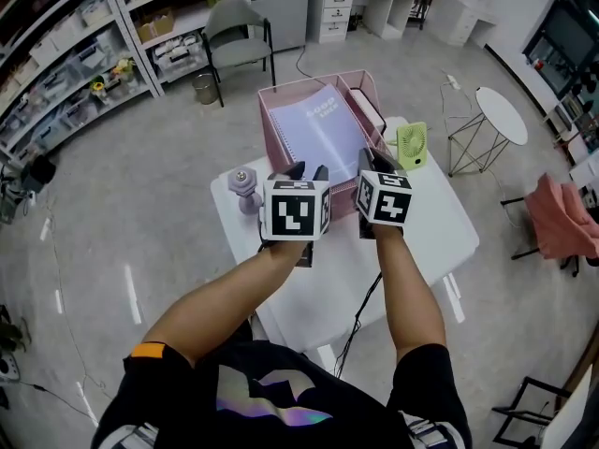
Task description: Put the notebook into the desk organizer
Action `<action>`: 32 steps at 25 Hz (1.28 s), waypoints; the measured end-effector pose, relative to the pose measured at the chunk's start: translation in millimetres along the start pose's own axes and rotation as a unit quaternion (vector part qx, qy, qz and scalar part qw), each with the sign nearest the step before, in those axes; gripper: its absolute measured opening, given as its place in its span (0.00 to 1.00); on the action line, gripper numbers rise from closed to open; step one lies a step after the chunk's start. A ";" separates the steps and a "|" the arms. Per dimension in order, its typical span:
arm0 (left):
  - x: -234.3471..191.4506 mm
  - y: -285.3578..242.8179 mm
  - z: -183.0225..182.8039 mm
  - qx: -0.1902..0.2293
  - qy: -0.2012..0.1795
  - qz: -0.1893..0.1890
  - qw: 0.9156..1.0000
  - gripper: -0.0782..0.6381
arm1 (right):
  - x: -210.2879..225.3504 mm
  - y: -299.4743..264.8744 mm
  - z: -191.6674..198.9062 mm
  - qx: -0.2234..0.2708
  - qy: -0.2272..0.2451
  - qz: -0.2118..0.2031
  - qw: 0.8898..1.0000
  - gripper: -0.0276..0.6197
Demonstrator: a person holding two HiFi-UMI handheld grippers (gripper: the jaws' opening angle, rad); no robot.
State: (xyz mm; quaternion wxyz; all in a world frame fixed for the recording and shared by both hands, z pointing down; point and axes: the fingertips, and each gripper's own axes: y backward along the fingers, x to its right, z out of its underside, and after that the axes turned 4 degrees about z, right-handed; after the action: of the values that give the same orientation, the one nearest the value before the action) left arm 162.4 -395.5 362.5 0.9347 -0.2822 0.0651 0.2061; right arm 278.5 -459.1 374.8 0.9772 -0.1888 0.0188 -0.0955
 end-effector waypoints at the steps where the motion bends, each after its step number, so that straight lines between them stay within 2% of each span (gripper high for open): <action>1: 0.7 1.3 0.5 0.001 -0.001 0.001 1.000 0.31 | 0.4 0.3 0.2 0.000 0.006 0.002 1.000 0.13; 4: 1.0 6.7 3.4 0.004 -0.005 0.003 1.000 0.31 | 2.1 3.9 1.1 -0.003 0.021 0.007 1.000 0.23; 10: 2.7 20.5 9.2 0.027 -0.014 0.011 0.999 0.31 | -1.8 29.2 -5.0 0.027 0.040 0.012 0.999 0.24; 16: 8.7 46.0 14.0 0.069 -0.032 0.024 0.997 0.31 | -28.4 70.3 -3.3 0.054 0.030 -0.009 0.998 0.13; 19: 7.6 58.1 24.0 0.080 -0.040 0.029 0.996 0.26 | -40.5 94.1 8.5 0.056 0.007 -0.013 0.998 0.09; 23: 4.5 73.0 43.5 0.088 -0.058 0.029 0.994 0.16 | -58.0 124.0 27.9 0.052 -0.012 -0.016 0.998 0.08; 28: 3.6 99.1 60.3 0.112 -0.078 0.050 0.989 0.13 | -85.8 161.2 45.9 0.052 -0.017 -0.004 0.999 0.07; 32: -2.3 127.4 81.2 0.113 -0.085 0.074 0.987 0.13 | -122.1 186.6 67.4 0.037 -0.011 -0.004 0.999 0.07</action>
State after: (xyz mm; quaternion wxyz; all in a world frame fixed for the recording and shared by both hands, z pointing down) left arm 107.0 -255.1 366.8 0.9449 -0.1503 0.0286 0.2893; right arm 197.2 -240.9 367.9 0.9832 -0.1540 0.0036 -0.0977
